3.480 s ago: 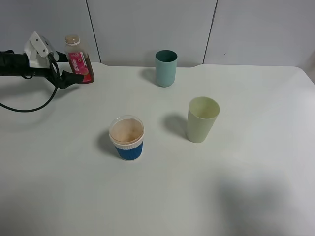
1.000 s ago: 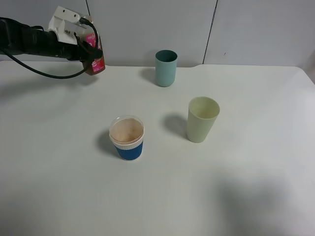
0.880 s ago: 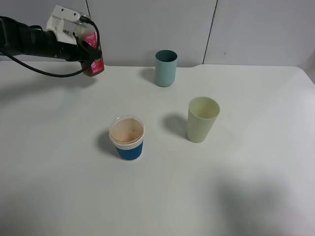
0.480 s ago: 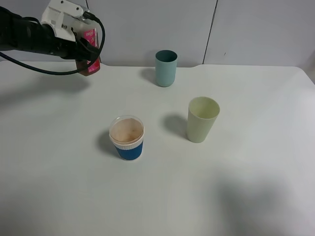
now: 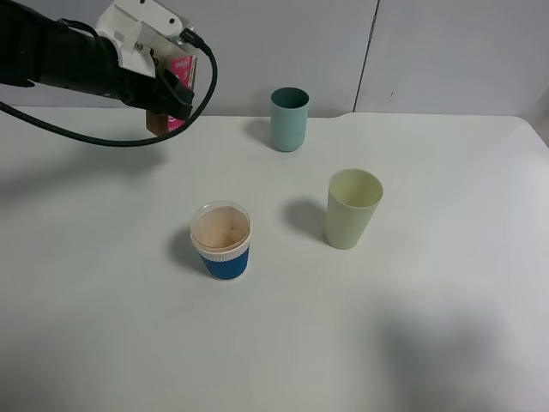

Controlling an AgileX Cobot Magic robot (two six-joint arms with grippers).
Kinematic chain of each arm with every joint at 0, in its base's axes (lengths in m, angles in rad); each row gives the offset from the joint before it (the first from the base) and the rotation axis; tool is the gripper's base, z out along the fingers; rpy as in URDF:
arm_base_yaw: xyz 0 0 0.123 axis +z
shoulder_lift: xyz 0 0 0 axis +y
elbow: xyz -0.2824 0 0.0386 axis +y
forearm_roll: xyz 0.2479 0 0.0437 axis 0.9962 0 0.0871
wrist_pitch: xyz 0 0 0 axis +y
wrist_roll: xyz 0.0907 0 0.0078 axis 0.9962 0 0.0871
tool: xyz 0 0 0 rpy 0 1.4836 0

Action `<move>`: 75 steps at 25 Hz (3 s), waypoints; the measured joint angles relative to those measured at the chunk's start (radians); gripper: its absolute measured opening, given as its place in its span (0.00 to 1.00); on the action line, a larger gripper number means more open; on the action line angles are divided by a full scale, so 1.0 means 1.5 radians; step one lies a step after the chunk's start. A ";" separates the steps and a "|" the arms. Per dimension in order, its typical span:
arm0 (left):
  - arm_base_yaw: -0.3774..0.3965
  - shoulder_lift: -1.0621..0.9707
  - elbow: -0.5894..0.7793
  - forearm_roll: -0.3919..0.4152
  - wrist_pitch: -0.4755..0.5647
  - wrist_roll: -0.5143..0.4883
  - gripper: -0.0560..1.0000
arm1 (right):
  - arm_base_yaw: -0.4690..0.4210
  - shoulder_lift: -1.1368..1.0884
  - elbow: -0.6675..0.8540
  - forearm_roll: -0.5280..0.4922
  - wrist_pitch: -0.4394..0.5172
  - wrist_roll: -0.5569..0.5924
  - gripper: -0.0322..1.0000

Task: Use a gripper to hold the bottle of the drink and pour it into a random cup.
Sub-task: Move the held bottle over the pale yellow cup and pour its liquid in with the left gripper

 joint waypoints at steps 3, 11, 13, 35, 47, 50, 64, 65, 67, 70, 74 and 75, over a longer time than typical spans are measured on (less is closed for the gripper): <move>-0.044 -0.010 0.010 0.004 -0.042 -0.002 0.36 | 0.000 0.000 0.000 0.000 0.000 0.000 0.99; -0.168 -0.012 0.031 -0.021 -0.172 0.014 0.36 | 0.000 0.000 0.000 0.000 0.000 0.000 0.99; -0.201 -0.012 0.031 -0.039 -0.208 0.036 0.36 | 0.000 0.000 0.000 0.000 0.000 0.000 0.99; -0.404 0.030 0.025 -0.161 -0.491 0.181 0.36 | 0.000 0.000 0.000 0.000 0.000 0.000 0.99; -0.457 0.127 -0.080 -0.208 -0.573 0.251 0.36 | 0.000 0.000 0.000 0.000 0.000 0.000 0.99; -0.461 0.144 -0.088 -0.209 -0.592 0.275 0.36 | 0.000 0.000 0.000 0.000 0.000 0.000 0.99; -0.496 0.188 -0.093 -0.180 -0.610 0.331 0.36 | 0.000 0.000 0.000 0.000 0.000 0.000 0.99; -0.496 0.190 -0.093 -0.178 -0.610 0.333 0.36 | 0.000 0.000 0.000 0.000 0.000 0.000 0.99; -0.496 0.194 -0.093 -0.178 -0.610 0.334 0.36 | 0.000 0.000 0.000 0.000 0.000 0.000 0.99; -0.496 0.196 -0.093 -0.175 -0.612 0.335 0.36 | 0.000 0.000 0.000 0.000 0.000 0.000 0.99; -0.498 0.200 -0.093 -0.170 -0.620 0.359 0.36 | 0.000 0.000 0.000 0.000 0.000 0.000 0.99; -0.498 0.204 -0.093 -0.170 -0.627 0.366 0.36 | 0.000 0.000 0.000 0.000 0.000 0.000 0.99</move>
